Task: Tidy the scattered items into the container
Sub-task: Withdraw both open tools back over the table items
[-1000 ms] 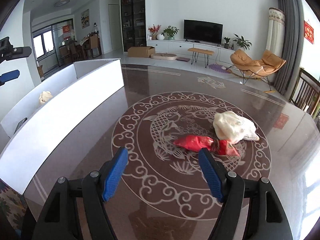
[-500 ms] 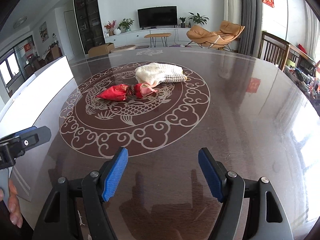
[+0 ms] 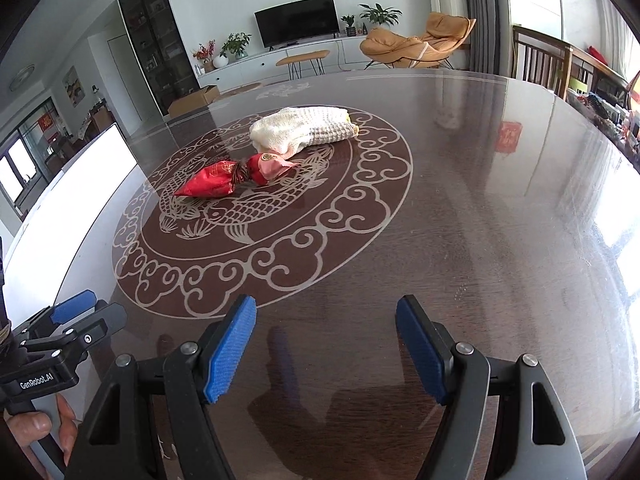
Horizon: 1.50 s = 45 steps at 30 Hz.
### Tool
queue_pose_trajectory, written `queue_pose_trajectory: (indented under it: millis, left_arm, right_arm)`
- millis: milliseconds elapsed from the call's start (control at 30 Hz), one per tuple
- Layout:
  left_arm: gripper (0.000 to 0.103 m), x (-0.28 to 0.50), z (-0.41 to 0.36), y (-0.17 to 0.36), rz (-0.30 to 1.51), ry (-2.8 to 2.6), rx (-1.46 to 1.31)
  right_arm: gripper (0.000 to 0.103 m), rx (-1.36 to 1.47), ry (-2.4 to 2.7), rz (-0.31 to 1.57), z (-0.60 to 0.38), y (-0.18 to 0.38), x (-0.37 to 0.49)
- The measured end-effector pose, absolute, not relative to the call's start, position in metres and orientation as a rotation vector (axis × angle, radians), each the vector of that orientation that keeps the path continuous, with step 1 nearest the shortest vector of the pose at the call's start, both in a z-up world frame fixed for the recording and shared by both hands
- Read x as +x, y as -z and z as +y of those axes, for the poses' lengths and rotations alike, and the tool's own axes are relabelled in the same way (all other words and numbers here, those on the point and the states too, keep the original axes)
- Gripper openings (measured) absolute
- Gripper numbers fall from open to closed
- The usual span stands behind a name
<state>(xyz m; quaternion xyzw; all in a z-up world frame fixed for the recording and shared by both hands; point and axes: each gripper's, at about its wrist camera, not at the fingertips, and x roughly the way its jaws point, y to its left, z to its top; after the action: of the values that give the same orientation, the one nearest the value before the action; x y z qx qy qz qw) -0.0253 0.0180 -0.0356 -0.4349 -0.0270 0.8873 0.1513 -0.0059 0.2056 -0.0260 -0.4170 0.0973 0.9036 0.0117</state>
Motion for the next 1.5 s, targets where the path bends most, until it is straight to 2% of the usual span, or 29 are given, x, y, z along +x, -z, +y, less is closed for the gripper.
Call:
queue_pose_trajectory:
  millis: [200,433,700,1500]
  left_arm:
    - [0.103,-0.027,0.026,0.037,-0.005,-2.547,-1.271]
    - [0.103,-0.027,0.024,0.037,-0.039,-2.540,-1.260]
    - [0.103,-0.028,0.023,0.037,-0.038,-2.540,-1.260]
    - [0.103,-0.027,0.026,0.036,-0.013,-2.546,-1.268]
  right_arm:
    - [0.076,-1.315,-2.805,0.255,0.202,0.025,-0.009]
    - [0.077,-1.323,-2.801,0.235,0.199,0.027,-0.011]
    - [0.078,-1.352,-2.737,0.052,0.179,0.031,-0.017]
    - [0.080,-1.357,-2.744,0.063,0.182,0.031,-0.016]
